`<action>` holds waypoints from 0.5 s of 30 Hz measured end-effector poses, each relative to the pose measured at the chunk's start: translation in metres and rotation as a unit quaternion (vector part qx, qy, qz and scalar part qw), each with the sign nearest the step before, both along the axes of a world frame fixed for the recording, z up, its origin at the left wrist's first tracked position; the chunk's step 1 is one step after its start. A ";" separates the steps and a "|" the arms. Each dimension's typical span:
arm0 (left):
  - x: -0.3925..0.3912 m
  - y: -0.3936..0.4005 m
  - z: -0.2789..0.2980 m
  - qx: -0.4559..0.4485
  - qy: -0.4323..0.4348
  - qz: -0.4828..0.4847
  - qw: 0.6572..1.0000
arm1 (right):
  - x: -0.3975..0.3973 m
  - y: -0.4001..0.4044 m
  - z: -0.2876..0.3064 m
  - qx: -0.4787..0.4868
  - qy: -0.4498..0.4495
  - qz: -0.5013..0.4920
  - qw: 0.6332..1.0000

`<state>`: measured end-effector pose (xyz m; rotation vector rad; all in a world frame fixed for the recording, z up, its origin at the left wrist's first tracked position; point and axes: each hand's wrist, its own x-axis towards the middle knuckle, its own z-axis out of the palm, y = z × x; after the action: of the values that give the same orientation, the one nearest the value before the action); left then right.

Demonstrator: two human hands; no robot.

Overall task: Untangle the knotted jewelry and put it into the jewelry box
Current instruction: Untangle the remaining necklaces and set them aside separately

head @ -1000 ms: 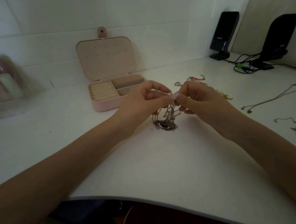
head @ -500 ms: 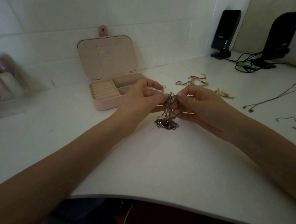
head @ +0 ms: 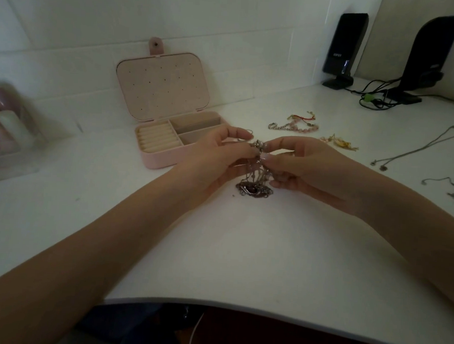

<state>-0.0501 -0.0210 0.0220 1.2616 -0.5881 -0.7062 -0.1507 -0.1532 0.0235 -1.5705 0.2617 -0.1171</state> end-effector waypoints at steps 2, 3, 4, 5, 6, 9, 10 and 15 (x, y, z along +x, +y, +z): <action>0.000 0.000 0.000 0.005 0.009 -0.005 1.000 | 0.001 0.000 -0.002 -0.117 0.002 -0.038 0.992; 0.000 -0.001 0.000 0.007 0.011 -0.003 1.000 | 0.001 -0.001 -0.002 -0.156 -0.002 -0.052 0.986; 0.000 -0.001 0.000 0.008 0.014 0.003 1.000 | 0.001 -0.001 -0.002 -0.175 -0.006 -0.061 0.983; 0.000 -0.001 0.000 0.009 0.013 0.009 1.000 | 0.001 -0.002 -0.002 -0.182 -0.008 -0.065 0.981; 0.000 -0.002 0.000 0.013 0.006 0.012 1.000 | 0.001 -0.002 -0.001 -0.182 -0.007 -0.062 0.981; -0.001 -0.002 0.000 0.028 -0.028 0.010 0.999 | 0.000 -0.002 0.000 -0.132 -0.005 -0.044 0.990; -0.001 -0.002 0.000 0.033 -0.038 0.012 0.999 | 0.000 -0.001 0.001 -0.102 -0.005 -0.038 0.994; -0.001 -0.002 0.001 0.056 -0.064 0.021 0.996 | 0.001 0.003 0.004 -0.003 -0.026 -0.071 0.997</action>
<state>-0.0511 -0.0233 0.0227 1.4276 -0.6307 -0.6329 -0.1492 -0.1505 0.0276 -1.5519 0.3330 -0.2700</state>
